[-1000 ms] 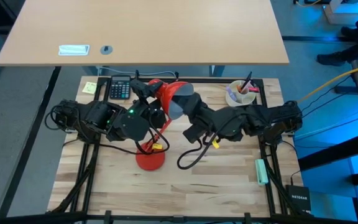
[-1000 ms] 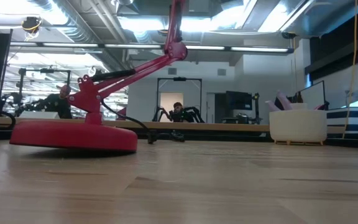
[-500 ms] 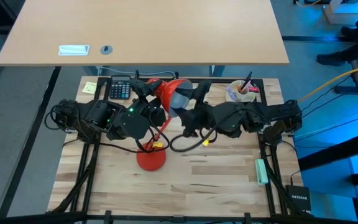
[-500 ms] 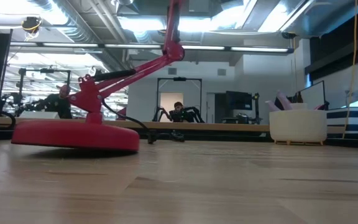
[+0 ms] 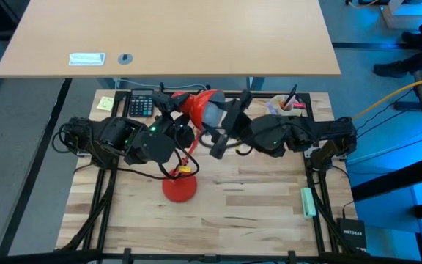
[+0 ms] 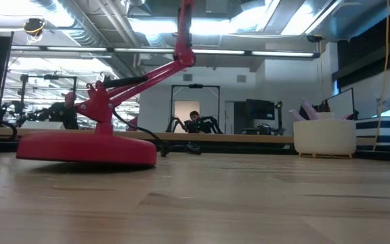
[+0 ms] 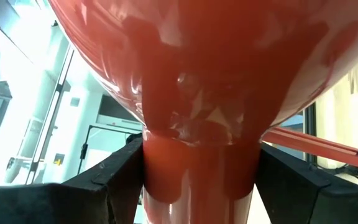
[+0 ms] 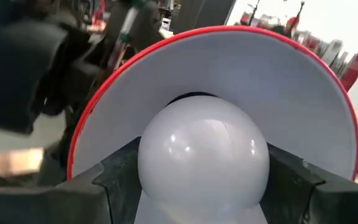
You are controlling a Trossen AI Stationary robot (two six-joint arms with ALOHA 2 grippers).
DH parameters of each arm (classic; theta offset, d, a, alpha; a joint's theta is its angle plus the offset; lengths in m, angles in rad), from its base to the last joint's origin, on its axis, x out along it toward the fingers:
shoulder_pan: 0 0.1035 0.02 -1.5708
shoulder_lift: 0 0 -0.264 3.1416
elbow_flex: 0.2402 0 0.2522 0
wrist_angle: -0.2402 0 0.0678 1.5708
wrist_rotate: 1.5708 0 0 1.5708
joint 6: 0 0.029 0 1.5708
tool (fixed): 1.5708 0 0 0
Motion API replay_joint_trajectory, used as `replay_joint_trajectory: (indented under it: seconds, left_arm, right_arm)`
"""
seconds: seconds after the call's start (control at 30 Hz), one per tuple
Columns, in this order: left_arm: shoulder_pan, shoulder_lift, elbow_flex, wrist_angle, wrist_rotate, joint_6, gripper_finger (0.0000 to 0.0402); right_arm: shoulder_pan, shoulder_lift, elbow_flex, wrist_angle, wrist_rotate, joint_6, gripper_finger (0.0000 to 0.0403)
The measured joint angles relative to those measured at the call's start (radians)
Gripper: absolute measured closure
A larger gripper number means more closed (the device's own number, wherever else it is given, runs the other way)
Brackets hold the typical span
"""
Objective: Screw lightbulb
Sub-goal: Insert the light bulb into the lamp
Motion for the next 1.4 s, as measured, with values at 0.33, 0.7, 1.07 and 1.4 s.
replay_joint_trajectory:
  seconds: [0.33,0.7,1.07,1.4]
  left_arm:
    - [-0.002,0.000,0.000,0.002,-0.010,-0.005,0.0151]
    - [-0.002,0.003,-0.001,0.002,-0.030,-0.012,0.0151]
    - [-0.001,0.007,-0.002,0.012,-0.020,-0.017,0.0151]
    - [0.010,0.005,-0.002,0.007,-0.030,-0.020,0.0151]
  right_arm:
    - [0.001,0.002,0.000,-0.004,-0.011,0.441,0.0148]
    - [0.003,0.004,-0.001,0.001,0.011,0.478,0.0112]
    - [0.028,-0.023,-0.005,-0.024,-0.020,0.319,0.0069]
    - [0.129,-0.093,-0.003,-0.168,-0.003,0.187,0.0068]
